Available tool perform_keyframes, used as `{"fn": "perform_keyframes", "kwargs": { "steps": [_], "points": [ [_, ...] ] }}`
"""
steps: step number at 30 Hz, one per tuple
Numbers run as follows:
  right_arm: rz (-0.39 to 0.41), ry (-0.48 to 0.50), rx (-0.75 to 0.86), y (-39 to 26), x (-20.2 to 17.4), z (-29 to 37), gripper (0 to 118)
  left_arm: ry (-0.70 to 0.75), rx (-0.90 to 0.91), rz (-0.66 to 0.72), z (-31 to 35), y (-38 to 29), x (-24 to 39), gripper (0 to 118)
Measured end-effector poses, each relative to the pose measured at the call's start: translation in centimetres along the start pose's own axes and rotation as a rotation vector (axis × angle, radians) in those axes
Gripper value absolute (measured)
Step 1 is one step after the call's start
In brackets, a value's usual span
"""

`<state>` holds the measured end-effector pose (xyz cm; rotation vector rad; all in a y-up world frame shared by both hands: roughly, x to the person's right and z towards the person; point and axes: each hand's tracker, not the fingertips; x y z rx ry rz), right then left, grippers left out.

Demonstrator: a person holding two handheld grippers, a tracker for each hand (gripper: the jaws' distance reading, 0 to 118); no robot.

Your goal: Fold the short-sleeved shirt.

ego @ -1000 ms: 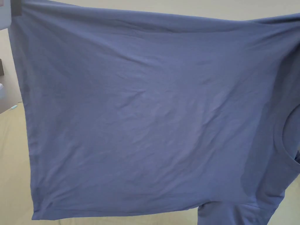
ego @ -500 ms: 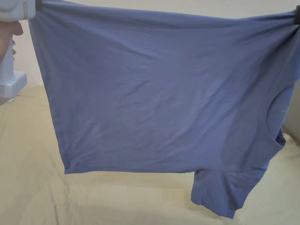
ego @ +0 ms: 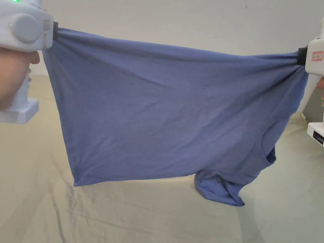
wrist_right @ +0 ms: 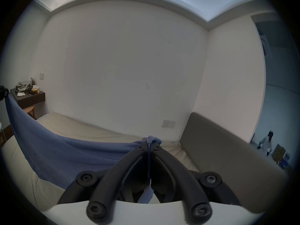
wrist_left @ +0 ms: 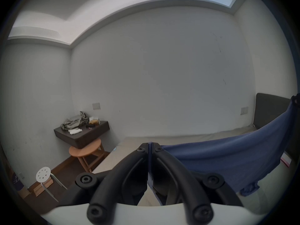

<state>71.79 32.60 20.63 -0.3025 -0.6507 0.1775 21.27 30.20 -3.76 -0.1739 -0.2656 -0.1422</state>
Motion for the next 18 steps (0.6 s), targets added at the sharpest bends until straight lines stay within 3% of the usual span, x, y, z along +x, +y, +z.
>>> {"fn": "perform_keyframes", "kwargs": {
  "steps": [2, 8, 10, 16, 18],
  "points": [
    [-0.021, 0.022, -0.044, -3.6, -0.7, -0.3, 4, 0.001, -0.045, -0.006, 0.0, -3.5, 0.5, 1],
    [0.044, 0.108, -0.193, -14.6, -2.9, 2.3, 4, -0.054, -0.220, -0.038, 2.9, -15.1, 0.7, 1],
    [-0.006, 0.158, -0.249, -18.5, -3.1, 4.2, 4, -0.060, -0.301, -0.072, 4.6, -19.0, 0.4, 1],
    [-0.004, 0.263, -0.492, -30.6, -3.2, 11.5, 4, -0.112, -0.529, -0.140, 12.0, -31.1, -1.3, 1],
    [-0.074, 0.330, -0.574, -33.7, -2.7, 13.8, 4, -0.100, -0.605, -0.202, 14.6, -34.6, -1.3, 1]
  ]
}}
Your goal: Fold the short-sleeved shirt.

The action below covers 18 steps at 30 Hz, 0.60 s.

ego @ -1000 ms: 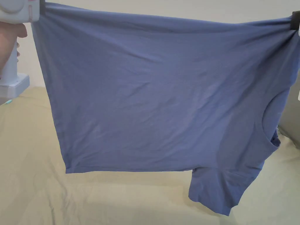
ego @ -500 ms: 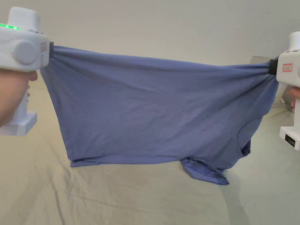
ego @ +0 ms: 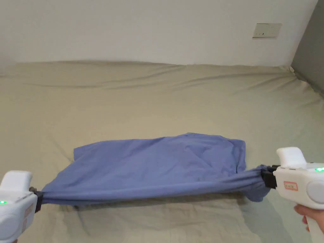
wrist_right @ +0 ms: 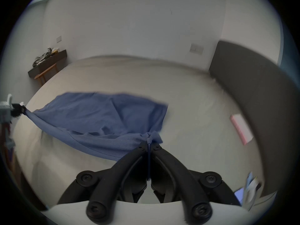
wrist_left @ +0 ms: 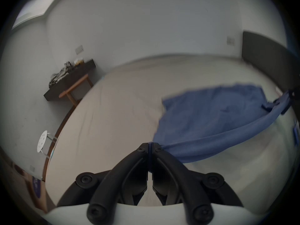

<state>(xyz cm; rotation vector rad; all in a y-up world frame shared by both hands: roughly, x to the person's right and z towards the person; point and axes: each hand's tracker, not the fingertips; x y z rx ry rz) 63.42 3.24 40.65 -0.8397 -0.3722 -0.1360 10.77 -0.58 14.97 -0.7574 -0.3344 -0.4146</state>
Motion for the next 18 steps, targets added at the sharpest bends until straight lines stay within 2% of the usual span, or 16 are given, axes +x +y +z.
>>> {"fn": "perform_keyframes", "kwargs": {
  "steps": [1, 4, 8, 18],
  "points": [
    [-0.025, 0.022, -0.022, -2.0, -0.1, 0.5, 4, 0.007, -0.036, -0.015, 0.2, -2.1, 0.4, 1],
    [0.016, -0.009, -0.087, -6.7, -0.2, 1.3, 4, -0.057, -0.125, -0.015, 0.1, -6.9, 0.5, 1],
    [-0.003, -0.013, -0.188, -11.9, -0.5, 2.8, 4, -0.043, -0.213, -0.060, 1.9, -11.2, 1.5, 1],
    [0.008, -0.036, -0.383, -18.8, 0.1, 4.7, 4, -0.055, -0.288, -0.241, 4.7, -16.3, 3.3, 1]
  ]
}}
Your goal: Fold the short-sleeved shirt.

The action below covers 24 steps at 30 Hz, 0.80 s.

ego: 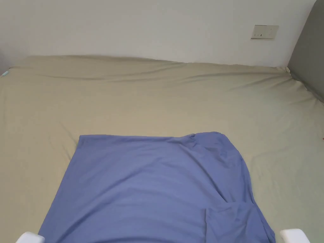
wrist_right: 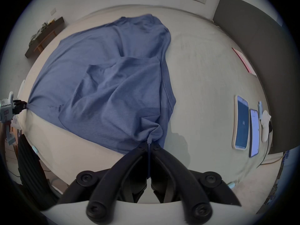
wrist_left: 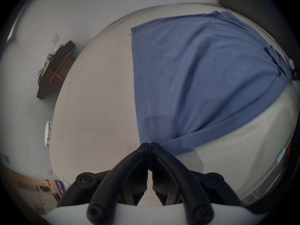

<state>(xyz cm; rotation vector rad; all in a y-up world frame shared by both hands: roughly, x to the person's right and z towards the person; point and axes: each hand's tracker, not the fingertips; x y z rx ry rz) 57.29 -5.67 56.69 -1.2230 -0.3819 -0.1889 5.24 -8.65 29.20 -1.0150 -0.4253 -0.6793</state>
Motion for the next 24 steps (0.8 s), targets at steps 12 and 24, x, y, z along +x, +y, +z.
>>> {"fn": "perform_keyframes", "kwargs": {
  "steps": [12, 24],
  "points": [
    [0.051, -0.075, -0.084, -0.5, -1.8, -1.9, 7, -0.040, -0.074, -0.069, 0.5, 0.1, 0.3, 1],
    [-0.075, -0.102, 0.626, 6.7, -5.4, 12.9, 106, -0.130, 0.558, 0.356, 12.7, 8.0, -1.8, 111]
  ]
}}
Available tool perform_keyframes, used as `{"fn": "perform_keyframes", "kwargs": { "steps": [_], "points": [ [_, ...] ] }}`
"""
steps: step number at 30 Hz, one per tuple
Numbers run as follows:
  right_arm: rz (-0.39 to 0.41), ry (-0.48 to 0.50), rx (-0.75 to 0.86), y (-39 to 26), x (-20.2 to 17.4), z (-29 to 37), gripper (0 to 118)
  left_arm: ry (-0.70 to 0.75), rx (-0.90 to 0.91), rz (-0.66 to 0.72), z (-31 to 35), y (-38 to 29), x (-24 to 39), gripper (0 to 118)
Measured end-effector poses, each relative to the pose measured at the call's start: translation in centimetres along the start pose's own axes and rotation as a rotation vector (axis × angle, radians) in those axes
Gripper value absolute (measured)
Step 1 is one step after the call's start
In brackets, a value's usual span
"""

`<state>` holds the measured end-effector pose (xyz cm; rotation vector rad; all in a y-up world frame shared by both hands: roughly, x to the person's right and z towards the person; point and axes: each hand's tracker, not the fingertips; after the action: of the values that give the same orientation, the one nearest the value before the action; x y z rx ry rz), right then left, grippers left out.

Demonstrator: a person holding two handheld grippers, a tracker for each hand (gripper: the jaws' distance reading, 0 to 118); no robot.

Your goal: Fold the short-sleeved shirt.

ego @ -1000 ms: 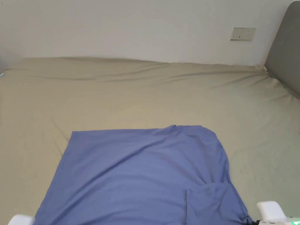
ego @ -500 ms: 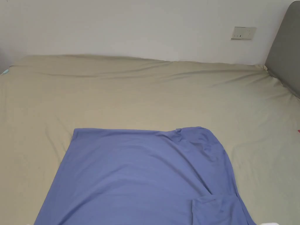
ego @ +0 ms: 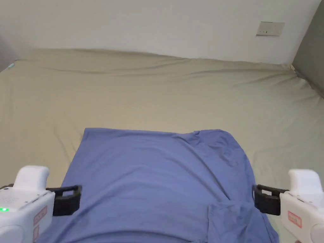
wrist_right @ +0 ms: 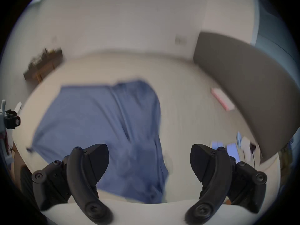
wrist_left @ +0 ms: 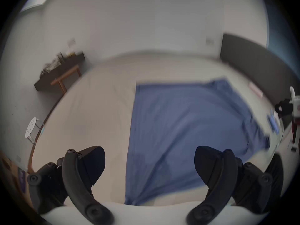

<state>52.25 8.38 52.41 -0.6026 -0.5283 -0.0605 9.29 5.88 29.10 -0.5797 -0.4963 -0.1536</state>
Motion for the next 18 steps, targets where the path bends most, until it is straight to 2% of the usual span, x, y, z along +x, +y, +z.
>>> {"fn": "perform_keyframes", "kwargs": {
  "steps": [2, 4, 6, 7, 8, 9, 10, 11, 13, 14, 15, 17, 18],
  "points": [
    [0.023, 0.020, 0.145, 2.2, -1.8, 2.3, 106, 0.011, 0.149, 0.036, 1.7, 2.3, 1.6, 112],
    [0.079, 0.030, 0.265, 3.8, -3.9, 4.6, 106, 0.120, 0.338, 0.012, 3.8, 3.8, 3.9, 112],
    [0.136, -0.026, 0.321, 4.5, -6.0, 5.8, 104, 0.203, 0.433, -0.051, 5.0, 4.3, 6.2, 111],
    [0.159, -0.041, 0.341, 4.7, -6.9, 6.2, 100, 0.206, 0.433, -0.057, 5.2, 4.5, 6.9, 106],
    [0.175, -0.040, 0.371, 4.7, -7.7, 6.7, 97, 0.189, 0.430, -0.042, 5.5, 4.6, 7.6, 96],
    [0.184, -0.032, 0.390, 4.7, -8.4, 6.8, 91, 0.163, 0.437, -0.026, 5.9, 4.7, 8.1, 81],
    [0.191, -0.019, 0.403, 4.7, -8.9, 7.1, 73, 0.147, 0.450, -0.014, 6.1, 4.8, 8.6, 57],
    [0.194, 0.001, 0.412, 4.7, -9.5, 7.4, 73, 0.154, 0.452, -0.024, 6.3, 5.0, 9.1, 50],
    [0.196, 0.014, 0.435, 4.5, -10.2, 7.3, 58, 0.190, 0.472, -0.058, 6.2, 5.2, 9.7, 38],
    [0.195, -0.006, 0.451, 4.4, -10.8, 7.2, 27, 0.207, 0.493, -0.070, 6.1, 5.2, 9.9, 23],
    [0.185, -0.008, 0.470, 4.2, -11.1, 7.3, 2, 0.197, 0.495, -0.065, 6.1, 5.1, 10.0, 13],
    [0.184, 0.024, 0.443, 4.4, -11.2, 7.2, 2, 0.169, 0.491, -0.062, 6.2, 5.1, 10.1, 0],
    [0.184, 0.035, 0.428, 4.4, -11.4, 7.1, 2, 0.159, 0.490, -0.068, 6.3, 5.1, 10.1, 0]
  ]
}}
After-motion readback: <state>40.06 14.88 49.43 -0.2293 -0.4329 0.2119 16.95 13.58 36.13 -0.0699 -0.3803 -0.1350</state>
